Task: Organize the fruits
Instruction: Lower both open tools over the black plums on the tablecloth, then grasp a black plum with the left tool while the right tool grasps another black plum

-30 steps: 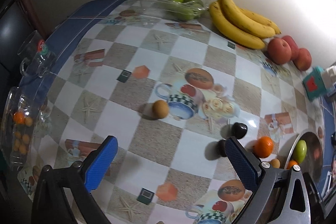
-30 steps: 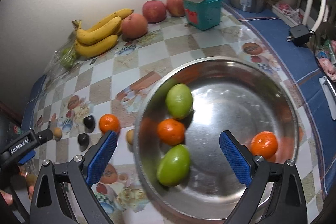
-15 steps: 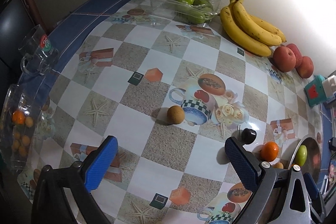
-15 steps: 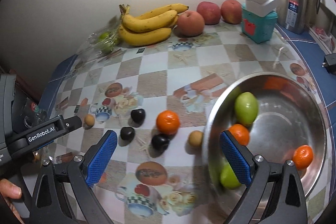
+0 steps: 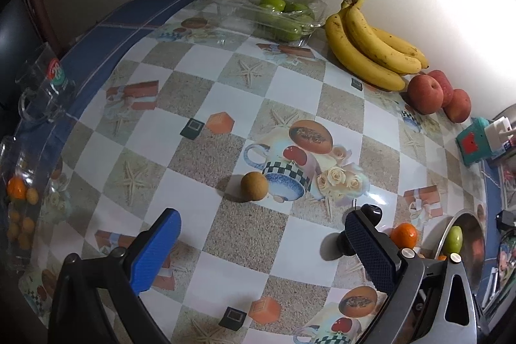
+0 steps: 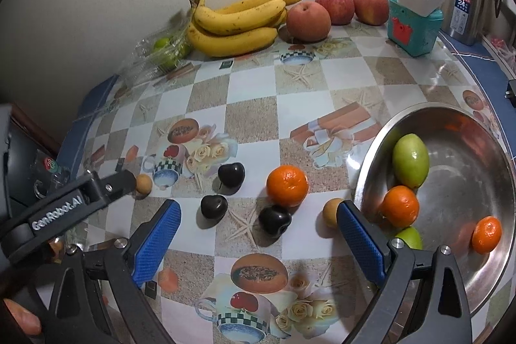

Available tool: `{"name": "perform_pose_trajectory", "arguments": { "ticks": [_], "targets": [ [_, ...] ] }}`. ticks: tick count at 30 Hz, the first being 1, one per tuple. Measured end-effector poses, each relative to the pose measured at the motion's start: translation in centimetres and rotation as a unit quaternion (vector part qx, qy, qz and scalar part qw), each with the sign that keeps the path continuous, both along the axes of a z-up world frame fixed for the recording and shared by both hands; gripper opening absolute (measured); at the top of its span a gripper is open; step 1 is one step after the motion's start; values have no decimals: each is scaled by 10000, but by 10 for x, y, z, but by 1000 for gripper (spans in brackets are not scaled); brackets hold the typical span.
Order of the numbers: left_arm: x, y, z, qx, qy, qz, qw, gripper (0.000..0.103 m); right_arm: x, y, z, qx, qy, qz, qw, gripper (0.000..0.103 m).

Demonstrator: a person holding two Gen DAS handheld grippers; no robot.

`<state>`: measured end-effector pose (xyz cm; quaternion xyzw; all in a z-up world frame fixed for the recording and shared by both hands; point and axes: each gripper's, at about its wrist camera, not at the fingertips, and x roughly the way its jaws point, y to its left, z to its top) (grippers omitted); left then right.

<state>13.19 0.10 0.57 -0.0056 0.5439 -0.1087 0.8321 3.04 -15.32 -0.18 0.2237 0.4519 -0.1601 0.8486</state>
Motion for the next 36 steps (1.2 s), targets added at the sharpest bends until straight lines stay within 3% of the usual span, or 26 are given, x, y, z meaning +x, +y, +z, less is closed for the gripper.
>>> {"name": "perform_pose_trajectory", "arguments": {
  "ticks": [3, 8, 14, 17, 20, 26, 32, 36],
  "targets": [
    [-1, -5, 1, 55, -41, -166, 9998, 103, 2, 2, -3, 0, 35, 23, 10000, 97],
    [-2, -12, 1, -57, 62, -384, 9992, 103, 4, 2, -7, 264, 25, 51, 9996, 71],
    [-4, -20, -5, -133, 158, -568, 9982, 100, 7, 3, -20, 392, 291, 59, 9988, 48],
    [-6, -28, -13, -202, 310, -727, 9967, 90, 6, 1, -24, 358, 377, -7, 9986, 47],
    [-8, -39, -22, -225, 442, -916, 9946, 88, 5, -2, -26, 326, 453, -71, 9984, 47],
    [-11, -57, -34, -143, 569, -1184, 9912, 75, 6, -5, -32, 367, 564, -115, 9977, 47],
    [-9, -65, -49, -238, 823, -1229, 9887, 73, 6, -8, -38, 435, 603, -145, 9971, 43],
    [-7, -69, -55, -297, 863, -1196, 9886, 63, 6, -9, -42, 426, 637, -147, 9969, 43]
  ]
}}
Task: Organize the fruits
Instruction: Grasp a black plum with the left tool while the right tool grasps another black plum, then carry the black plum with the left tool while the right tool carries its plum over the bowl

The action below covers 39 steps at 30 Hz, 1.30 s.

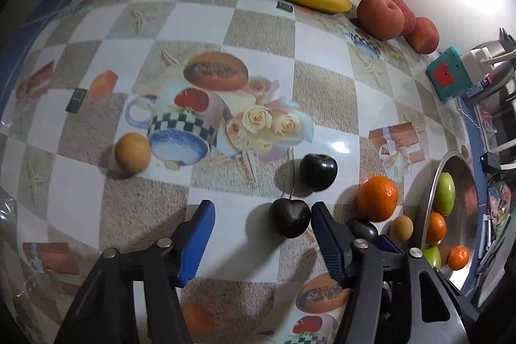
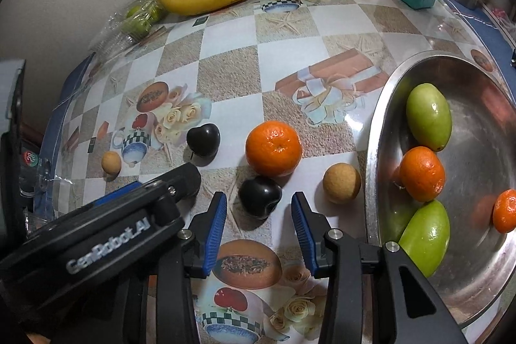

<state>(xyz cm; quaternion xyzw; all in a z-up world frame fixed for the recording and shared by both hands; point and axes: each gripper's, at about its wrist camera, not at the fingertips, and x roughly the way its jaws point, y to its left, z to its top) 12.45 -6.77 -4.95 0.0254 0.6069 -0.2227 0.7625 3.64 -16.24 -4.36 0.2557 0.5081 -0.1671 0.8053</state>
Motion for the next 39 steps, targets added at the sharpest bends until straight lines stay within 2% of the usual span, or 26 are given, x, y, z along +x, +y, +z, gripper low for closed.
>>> {"name": "perform_pose_trajectory", "arguments": {
  "ticks": [9, 15, 20, 27, 39],
  "targets": [
    [-2, -14, -1, -82, 64, -169, 9998, 42, 1, -1, -4, 17, 29, -21, 10000, 43],
    [-4, -19, -3, -183, 159, -214, 9995, 32, 1, 0, -4, 40, 19, -19, 10000, 37],
    [-4, -14, -1, -228, 214, -148, 9994, 28, -1, -2, -4, 140, -42, -63, 9999, 29],
    [-5, -5, 10, -306, 166, -85, 9994, 28, -4, -4, -1, 223, -121, -106, 9996, 29],
    [-11, 8, 53, -385, -285, 26, 9988, 27, -23, -11, 38, 208, -658, -239, 9973, 29]
  ]
}}
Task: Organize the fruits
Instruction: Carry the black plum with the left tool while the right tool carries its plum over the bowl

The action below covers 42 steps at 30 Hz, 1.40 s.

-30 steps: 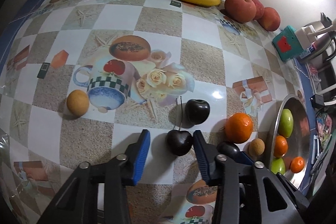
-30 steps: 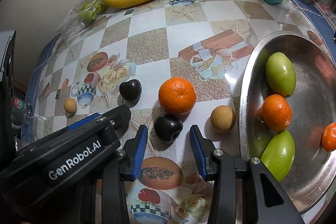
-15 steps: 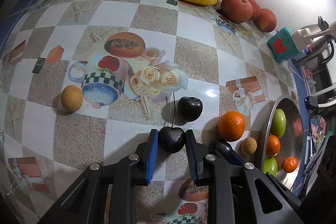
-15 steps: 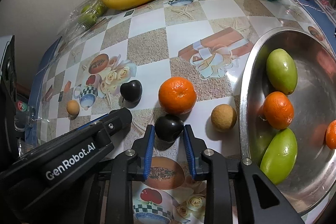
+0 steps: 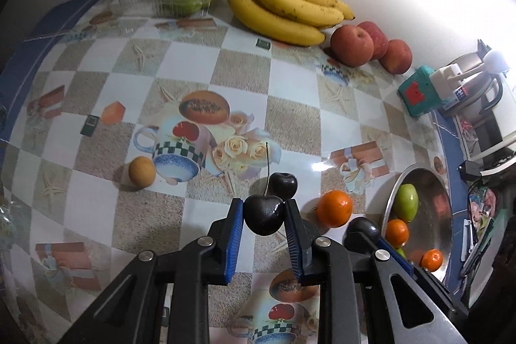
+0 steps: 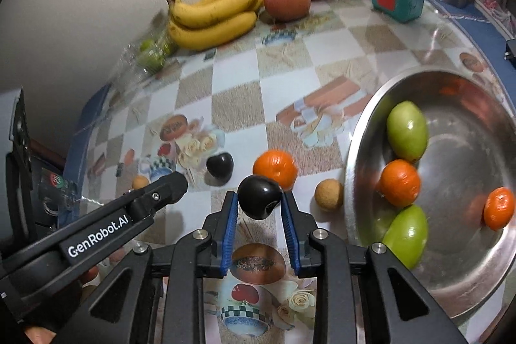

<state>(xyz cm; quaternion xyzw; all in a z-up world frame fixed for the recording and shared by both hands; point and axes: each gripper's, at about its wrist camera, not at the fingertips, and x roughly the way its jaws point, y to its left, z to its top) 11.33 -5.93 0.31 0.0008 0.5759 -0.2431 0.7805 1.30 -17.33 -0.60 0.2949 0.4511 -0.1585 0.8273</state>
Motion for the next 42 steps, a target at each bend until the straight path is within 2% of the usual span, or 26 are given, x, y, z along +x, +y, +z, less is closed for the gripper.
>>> {"name": "perform_pose_trajectory", "arguments": {
  "ticks": [18, 26, 42],
  "targets": [
    [-22, -15, 27, -26, -354, -143, 9993, 27, -36, -36, 19, -126, -253, -596, 9978, 29],
    [-42, -40, 29, 56, -444, -456, 9980, 27, -55, -60, 19, -52, -281, -990, 9947, 29],
    [-82, -82, 35, -130, -545, -1121, 9921, 27, -99, -112, 15, 212, -375, -1847, 9819, 29]
  ]
}}
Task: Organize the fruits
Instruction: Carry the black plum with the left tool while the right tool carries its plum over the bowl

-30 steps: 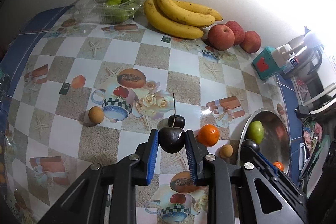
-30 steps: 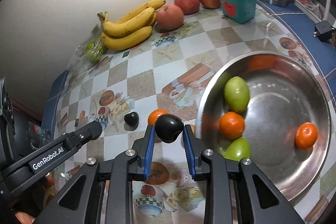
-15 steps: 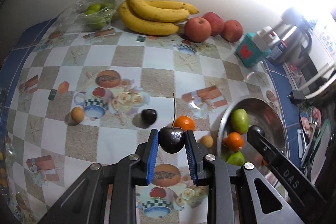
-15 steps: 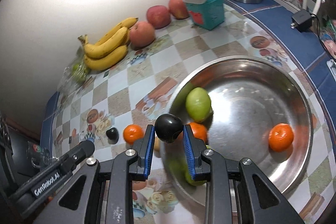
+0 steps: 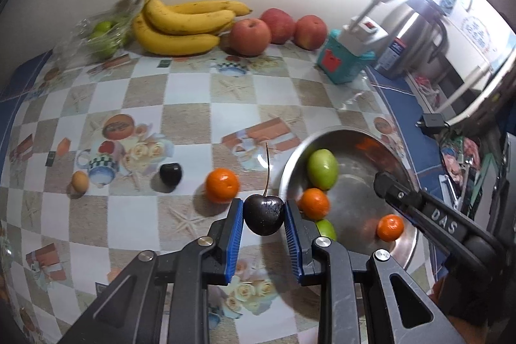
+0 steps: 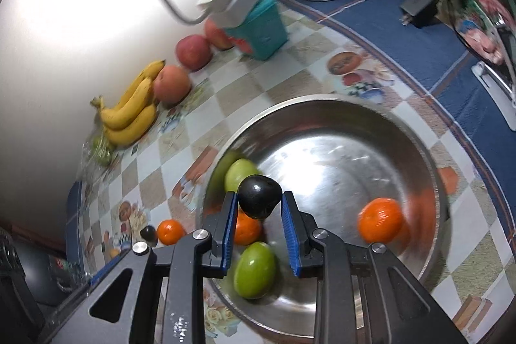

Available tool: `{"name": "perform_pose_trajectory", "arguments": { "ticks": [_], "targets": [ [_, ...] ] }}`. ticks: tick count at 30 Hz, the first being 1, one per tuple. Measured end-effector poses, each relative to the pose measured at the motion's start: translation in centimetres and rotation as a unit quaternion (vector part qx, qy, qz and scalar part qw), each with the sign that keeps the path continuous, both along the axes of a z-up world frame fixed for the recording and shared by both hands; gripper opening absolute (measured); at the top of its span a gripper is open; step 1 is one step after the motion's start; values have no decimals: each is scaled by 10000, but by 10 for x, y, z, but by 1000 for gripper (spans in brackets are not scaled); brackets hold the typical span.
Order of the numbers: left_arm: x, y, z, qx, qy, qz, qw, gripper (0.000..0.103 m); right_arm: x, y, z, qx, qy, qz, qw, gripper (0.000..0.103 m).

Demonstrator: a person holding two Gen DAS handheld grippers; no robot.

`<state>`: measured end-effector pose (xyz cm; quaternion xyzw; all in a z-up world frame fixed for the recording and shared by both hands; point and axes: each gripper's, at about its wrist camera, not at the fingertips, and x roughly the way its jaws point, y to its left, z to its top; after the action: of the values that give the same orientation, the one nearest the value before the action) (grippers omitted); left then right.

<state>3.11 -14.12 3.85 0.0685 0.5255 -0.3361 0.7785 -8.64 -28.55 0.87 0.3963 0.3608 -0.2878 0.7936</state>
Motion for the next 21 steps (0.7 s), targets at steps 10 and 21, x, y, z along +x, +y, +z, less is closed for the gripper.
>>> {"name": "perform_pose_trajectory", "arguments": {
  "ticks": [10, 21],
  "targets": [
    [-30, -28, -3, 19, -46, -506, 9987, 27, -28, -30, -2, -42, 66, -555, 9984, 29],
    [-44, -52, -16, 9, -16, -754, 9972, 27, -32, -35, -5, -441, 427, -601, 9963, 29]
  ]
}}
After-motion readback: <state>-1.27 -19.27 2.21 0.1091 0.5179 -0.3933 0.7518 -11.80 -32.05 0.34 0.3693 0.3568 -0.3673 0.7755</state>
